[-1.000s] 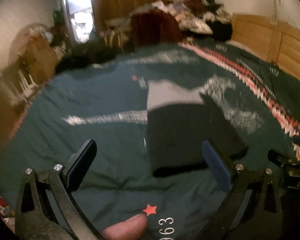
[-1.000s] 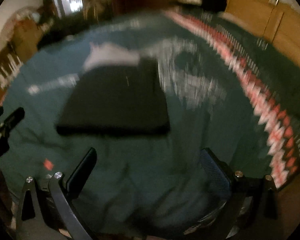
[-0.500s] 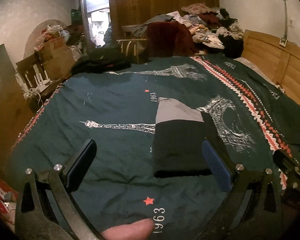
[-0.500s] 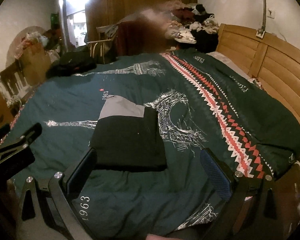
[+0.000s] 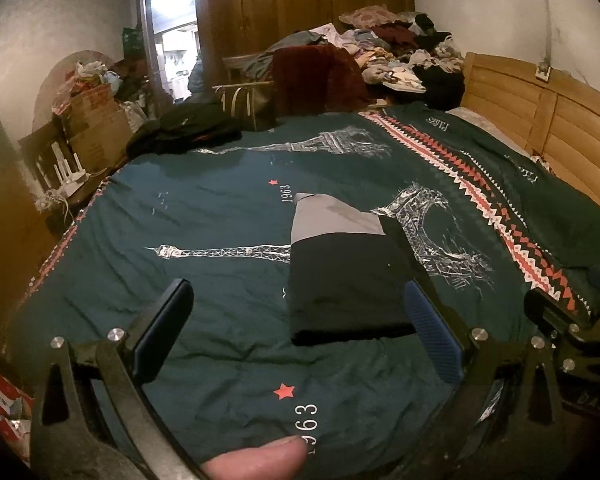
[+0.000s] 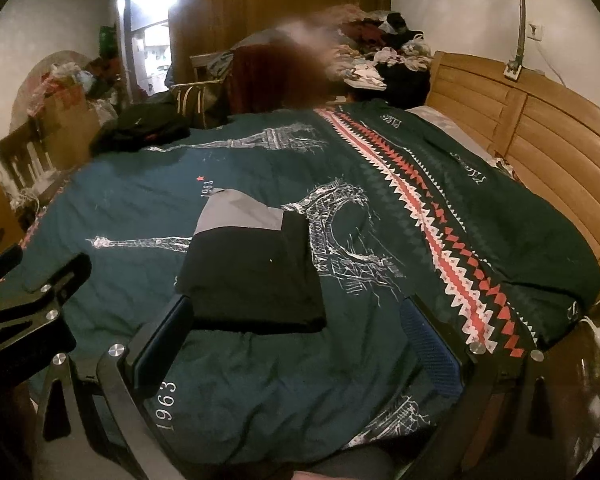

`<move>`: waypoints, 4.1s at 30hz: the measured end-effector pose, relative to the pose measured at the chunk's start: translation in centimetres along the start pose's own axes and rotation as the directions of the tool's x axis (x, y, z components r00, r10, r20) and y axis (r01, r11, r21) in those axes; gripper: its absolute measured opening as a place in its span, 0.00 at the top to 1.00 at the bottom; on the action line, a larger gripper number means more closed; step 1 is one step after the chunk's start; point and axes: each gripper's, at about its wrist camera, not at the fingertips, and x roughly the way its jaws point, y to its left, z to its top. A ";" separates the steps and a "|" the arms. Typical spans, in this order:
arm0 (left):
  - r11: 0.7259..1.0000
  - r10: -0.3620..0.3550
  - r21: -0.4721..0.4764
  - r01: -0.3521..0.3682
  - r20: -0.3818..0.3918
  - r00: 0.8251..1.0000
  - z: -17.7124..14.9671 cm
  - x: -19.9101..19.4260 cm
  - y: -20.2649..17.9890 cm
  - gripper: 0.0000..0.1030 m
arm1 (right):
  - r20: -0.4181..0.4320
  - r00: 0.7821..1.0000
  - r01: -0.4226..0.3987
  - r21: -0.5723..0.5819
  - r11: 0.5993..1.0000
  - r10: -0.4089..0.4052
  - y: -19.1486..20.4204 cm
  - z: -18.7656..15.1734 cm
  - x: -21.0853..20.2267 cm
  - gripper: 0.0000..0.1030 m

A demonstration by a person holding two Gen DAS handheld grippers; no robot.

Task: Fold large clothes

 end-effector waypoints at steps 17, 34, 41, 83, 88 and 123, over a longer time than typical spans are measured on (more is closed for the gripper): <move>0.995 -0.099 -0.005 0.099 -0.002 0.995 -0.3 -0.3 -1.3 0.00 | 0.015 1.000 0.024 0.001 1.000 -0.024 -1.1 -0.4 -0.7 0.00; 0.997 -0.072 -0.029 0.072 -0.011 0.997 -0.2 0.3 -0.3 0.00 | 0.014 1.000 0.012 -0.005 1.000 -0.012 -0.9 -0.2 -0.7 0.00; 0.998 -0.060 -0.030 0.059 -0.017 0.998 -0.4 0.5 0.1 0.00 | 0.002 1.000 -0.002 -0.010 1.000 0.002 -0.6 0.0 0.1 0.00; 0.999 -0.035 -0.022 0.034 -0.034 0.999 -1.0 1.5 0.4 0.00 | -0.023 1.000 -0.015 -0.010 1.000 0.015 -0.1 -0.2 1.7 0.00; 0.999 -0.034 -0.023 0.033 -0.034 0.999 -0.9 1.4 0.4 0.00 | -0.023 1.000 -0.013 -0.008 1.000 0.013 -0.1 -0.5 1.7 0.00; 1.000 -0.016 -0.015 0.015 -0.036 0.999 -1.7 1.5 0.9 0.00 | -0.015 1.000 -0.019 -0.009 1.000 0.019 0.2 -1.1 1.2 0.00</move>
